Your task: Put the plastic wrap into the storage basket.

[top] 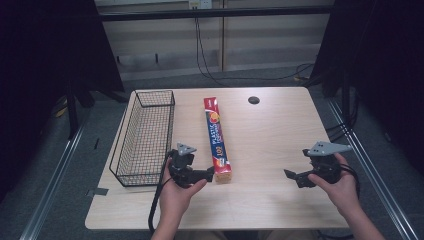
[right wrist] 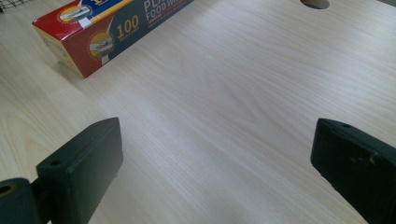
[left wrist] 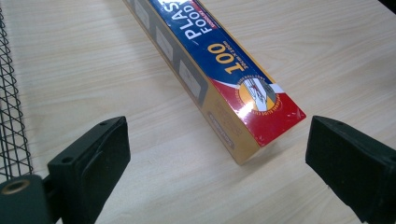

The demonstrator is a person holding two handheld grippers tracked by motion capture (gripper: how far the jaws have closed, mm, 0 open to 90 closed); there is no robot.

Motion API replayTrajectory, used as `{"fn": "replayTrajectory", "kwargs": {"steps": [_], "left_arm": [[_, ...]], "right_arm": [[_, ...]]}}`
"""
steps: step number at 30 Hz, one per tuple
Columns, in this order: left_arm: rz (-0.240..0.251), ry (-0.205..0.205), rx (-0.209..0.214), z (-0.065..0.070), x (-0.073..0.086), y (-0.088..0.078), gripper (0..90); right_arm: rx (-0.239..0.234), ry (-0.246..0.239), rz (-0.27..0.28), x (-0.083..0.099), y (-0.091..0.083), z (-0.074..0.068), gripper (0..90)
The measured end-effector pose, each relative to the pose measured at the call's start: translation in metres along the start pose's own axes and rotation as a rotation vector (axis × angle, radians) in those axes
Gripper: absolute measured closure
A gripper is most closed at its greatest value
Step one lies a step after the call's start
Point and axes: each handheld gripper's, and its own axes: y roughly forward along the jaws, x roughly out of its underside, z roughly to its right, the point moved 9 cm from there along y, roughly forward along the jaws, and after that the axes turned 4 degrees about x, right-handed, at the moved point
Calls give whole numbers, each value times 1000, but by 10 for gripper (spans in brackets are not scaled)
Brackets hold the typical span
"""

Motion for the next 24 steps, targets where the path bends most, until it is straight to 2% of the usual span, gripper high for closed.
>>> {"fn": "replayTrajectory", "kwargs": {"steps": [4, 5, 6, 8, 13, 16, 17, 21, 22, 24], "left_arm": [[-18, -9, 5, 1, -6, 5, 68], [-12, -26, 6, 2, -7, 7, 68], [-27, -13, -4, 0, -7, 8, 68], [-22, -27, -5, 1, -11, 10, 68], [-42, -12, -14, 1, -20, 15, 70], [-31, -35, -20, 2, -28, 19, 70], [-43, -25, -17, 2, -29, 20, 70], [-45, -40, -19, 5, -37, 27, 70], [-64, -29, -21, 4, -38, 28, 71], [-54, -51, -21, 6, -42, 32, 70]], "right_arm": [[10, -8, -10, 3, 1, 1, 21], [18, -9, -10, 3, 0, 2, 21], [20, -7, -7, 2, 0, 3, 21], [21, -3, -1, 2, -1, 4, 21], [23, 5, 2, 3, -1, 7, 21], [25, 8, -2, 3, -1, 8, 21], [21, 10, 2, 3, -1, 8, 21], [20, 5, 7, 2, 1, 8, 21], [19, 4, 3, 3, 1, 8, 21], [19, 1, -1, 3, 2, 8, 21]]}}
